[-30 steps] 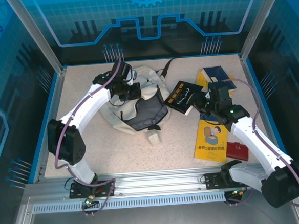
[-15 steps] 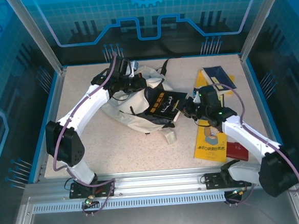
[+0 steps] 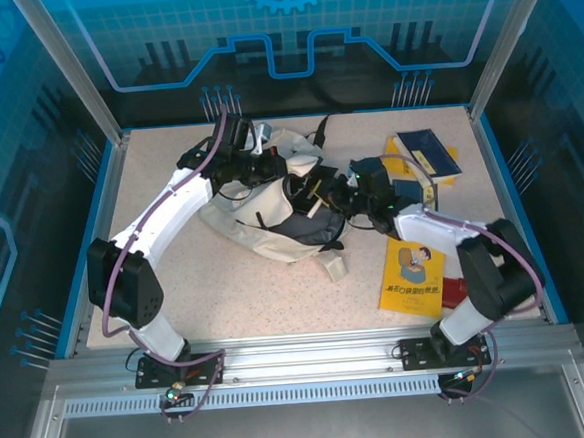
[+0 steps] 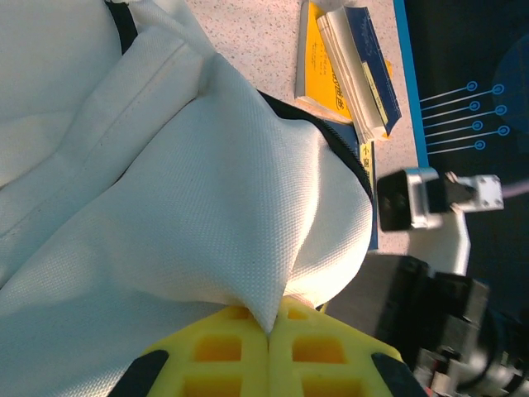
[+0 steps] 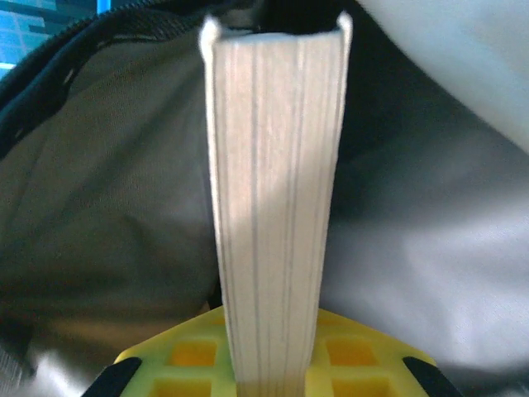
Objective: Pack the student bag
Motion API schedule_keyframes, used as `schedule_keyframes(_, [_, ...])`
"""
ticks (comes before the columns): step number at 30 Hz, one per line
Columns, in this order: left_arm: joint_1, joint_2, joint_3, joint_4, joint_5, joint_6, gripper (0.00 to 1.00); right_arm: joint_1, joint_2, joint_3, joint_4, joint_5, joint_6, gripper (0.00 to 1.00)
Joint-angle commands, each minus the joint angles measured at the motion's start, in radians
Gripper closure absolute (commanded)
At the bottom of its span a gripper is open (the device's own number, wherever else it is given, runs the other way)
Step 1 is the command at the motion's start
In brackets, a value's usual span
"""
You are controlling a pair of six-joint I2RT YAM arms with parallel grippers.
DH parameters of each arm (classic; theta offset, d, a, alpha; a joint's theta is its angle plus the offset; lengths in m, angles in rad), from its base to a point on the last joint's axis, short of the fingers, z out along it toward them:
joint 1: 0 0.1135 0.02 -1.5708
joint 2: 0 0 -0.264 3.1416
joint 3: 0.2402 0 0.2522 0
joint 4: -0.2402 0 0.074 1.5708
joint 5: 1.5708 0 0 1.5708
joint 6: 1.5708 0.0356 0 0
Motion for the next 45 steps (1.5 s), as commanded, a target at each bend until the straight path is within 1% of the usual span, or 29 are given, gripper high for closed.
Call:
schedule_keyframes(1, [0.002,-0.056,0.0,0.062,0.02,-0.028,0.97,0.04,0.117,0.133,0.197,0.024,0.043,0.89])
schedule_keyframes(5, [0.013,-0.063,-0.001,0.067,0.022,-0.045,0.97,0.06,0.28,0.222,0.283,0.042,0.077,0.88])
schedule_keyframes(10, [0.019,-0.079,-0.009,0.079,0.028,-0.05,0.97,0.082,0.439,0.339,0.303,0.066,0.097,0.87])
schedule_keyframes(14, [0.027,-0.08,-0.007,0.077,0.035,-0.053,0.97,0.104,0.54,0.446,0.223,0.059,0.072,0.85])
schedule_keyframes(17, [0.034,-0.082,-0.007,0.076,0.038,-0.054,0.97,0.11,0.598,0.488,0.213,0.053,0.088,0.83])
schedule_keyframes(20, [0.042,-0.086,-0.01,0.076,0.041,-0.052,0.97,0.11,0.617,0.519,0.167,0.034,0.089,0.77])
schedule_keyframes(23, [0.054,-0.093,-0.022,0.078,0.036,-0.05,0.97,0.109,0.582,0.504,0.109,0.02,0.076,0.58])
schedule_keyframes(25, [0.066,-0.096,-0.032,0.078,0.037,-0.047,0.97,0.105,0.526,0.48,0.023,0.01,0.036,0.47])
schedule_keyframes(27, [0.074,-0.098,-0.042,0.073,0.036,-0.04,0.97,0.098,0.459,0.446,-0.085,0.006,-0.004,0.39])
schedule_keyframes(30, [0.087,-0.101,-0.064,0.068,0.036,-0.029,0.97,0.079,0.342,0.363,-0.204,-0.029,-0.031,0.3])
schedule_keyframes(33, [0.097,-0.106,-0.089,0.063,0.034,-0.015,0.97,0.061,0.227,0.272,-0.274,-0.083,-0.056,0.3])
schedule_keyframes(36, [0.105,-0.115,-0.108,0.046,0.021,0.01,0.97,0.048,0.105,0.202,-0.371,-0.07,-0.12,0.31])
schedule_keyframes(39, [0.117,-0.132,-0.118,-0.002,-0.002,0.06,0.97,0.03,-0.008,0.181,-0.533,0.015,-0.234,0.31])
schedule_keyframes(42, [0.128,-0.151,-0.124,-0.074,-0.033,0.119,0.98,0.006,-0.079,0.209,-0.711,0.118,-0.358,0.3])
schedule_keyframes(44, [0.132,-0.163,-0.124,-0.139,-0.051,0.168,0.98,-0.01,-0.101,0.238,-0.847,0.231,-0.439,0.26])
schedule_keyframes(45, [0.133,-0.169,-0.124,-0.171,-0.065,0.192,0.98,-0.021,-0.107,0.247,-0.908,0.282,-0.468,0.25])
